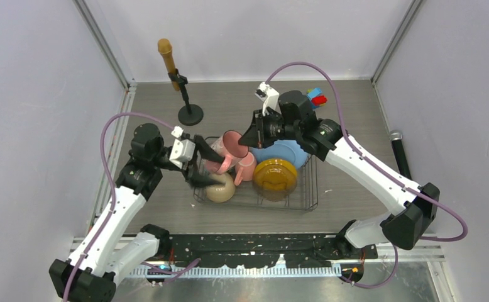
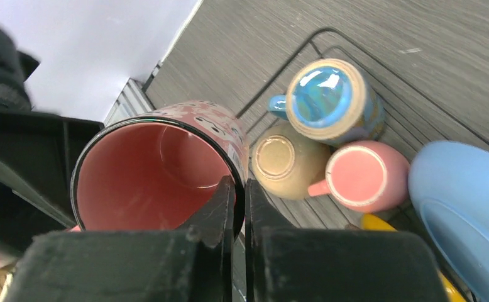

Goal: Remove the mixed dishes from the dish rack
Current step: Pick up the cup from the dish rack, then place the cup at the center of the board.

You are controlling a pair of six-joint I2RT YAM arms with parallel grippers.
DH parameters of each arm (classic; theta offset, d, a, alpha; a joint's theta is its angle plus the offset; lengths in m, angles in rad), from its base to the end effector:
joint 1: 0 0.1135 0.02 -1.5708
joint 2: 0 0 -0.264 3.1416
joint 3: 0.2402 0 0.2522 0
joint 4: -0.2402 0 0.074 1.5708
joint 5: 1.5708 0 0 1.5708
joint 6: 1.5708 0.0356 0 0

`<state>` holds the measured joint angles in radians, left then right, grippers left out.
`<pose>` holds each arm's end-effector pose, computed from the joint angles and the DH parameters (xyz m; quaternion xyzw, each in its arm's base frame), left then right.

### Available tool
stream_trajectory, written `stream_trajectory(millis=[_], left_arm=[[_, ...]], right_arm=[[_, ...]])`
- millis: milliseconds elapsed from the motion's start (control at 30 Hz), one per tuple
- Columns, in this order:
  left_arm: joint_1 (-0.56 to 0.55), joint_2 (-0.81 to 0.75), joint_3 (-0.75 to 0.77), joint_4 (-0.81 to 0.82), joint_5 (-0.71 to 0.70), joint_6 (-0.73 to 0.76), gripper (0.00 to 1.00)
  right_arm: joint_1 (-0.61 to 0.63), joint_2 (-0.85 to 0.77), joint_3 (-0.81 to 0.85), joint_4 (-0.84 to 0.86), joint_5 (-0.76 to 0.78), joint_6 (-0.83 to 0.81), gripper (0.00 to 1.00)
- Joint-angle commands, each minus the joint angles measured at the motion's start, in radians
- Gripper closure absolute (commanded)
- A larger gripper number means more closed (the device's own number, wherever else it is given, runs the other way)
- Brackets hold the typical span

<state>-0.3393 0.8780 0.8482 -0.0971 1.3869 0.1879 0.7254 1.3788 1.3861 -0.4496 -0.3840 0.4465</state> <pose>0.1561 -0.0922 0.3591 0.5582 0.4472 -0.5168 0.4705 0.2237 0.2162 0.3886 -0.2163 0.8072 0.4246 0.3482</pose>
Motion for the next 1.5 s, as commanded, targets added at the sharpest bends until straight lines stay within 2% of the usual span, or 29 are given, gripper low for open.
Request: stream_trajectory(millis=[0, 100, 167, 300, 367, 467, 633, 867, 967, 1067, 1300, 1467], left_arm=[[-0.01, -0.069, -0.038, 0.215, -0.08, -0.073, 0.02], [-0.012, -0.131, -0.142, 0.42, -0.209, -0.245, 0.0], [-0.013, -0.173, -0.189, 0.492, -0.33, -0.314, 0.0], [-0.013, -0.252, -0.214, 0.472, -0.514, -0.405, 0.0], [-0.013, -0.279, -0.23, 0.473, -0.625, -0.475, 0.0], [-0.013, -0.299, -0.255, 0.486, -0.794, -0.607, 0.0], [-0.012, -0.272, -0.196, 0.296, -1.001, -0.704, 0.0], [-0.012, -0.19, -0.121, 0.014, -1.323, -0.696, 0.0], [-0.012, -0.17, -0.109, -0.045, -1.376, -0.686, 0.0], [-0.012, -0.163, -0.115, -0.073, -1.394, -0.685, 0.0], [-0.012, -0.177, -0.146, -0.128, -1.554, -0.69, 0.0], [-0.012, -0.207, -0.156, -0.172, -1.587, -0.677, 0.0]], right_arm=[[-0.001, -0.038, 0.044, 0.044, 0.078, -0.012, 0.99], [-0.003, -0.052, 0.053, 0.028, 0.16, -0.027, 0.99], [-0.012, -0.055, 0.073, -0.001, 0.228, -0.031, 0.99], [-0.071, -0.052, 0.132, -0.061, 0.355, -0.04, 0.99], [-0.138, -0.047, 0.164, -0.095, 0.475, -0.045, 0.99], [-0.232, -0.039, 0.211, -0.129, 0.53, -0.036, 0.99], [-0.476, 0.027, 0.312, -0.213, 0.555, -0.005, 0.99], [-0.692, 0.118, 0.373, -0.312, 0.684, 0.032, 0.99], [-0.836, 0.18, 0.392, -0.367, 0.676, 0.064, 0.99], [-0.928, 0.228, 0.381, -0.375, 0.645, 0.084, 0.99], [-0.978, 0.312, 0.255, -0.226, 0.696, 0.105, 0.99], [-0.99, 0.354, 0.181, -0.124, 0.721, 0.129, 0.99]])
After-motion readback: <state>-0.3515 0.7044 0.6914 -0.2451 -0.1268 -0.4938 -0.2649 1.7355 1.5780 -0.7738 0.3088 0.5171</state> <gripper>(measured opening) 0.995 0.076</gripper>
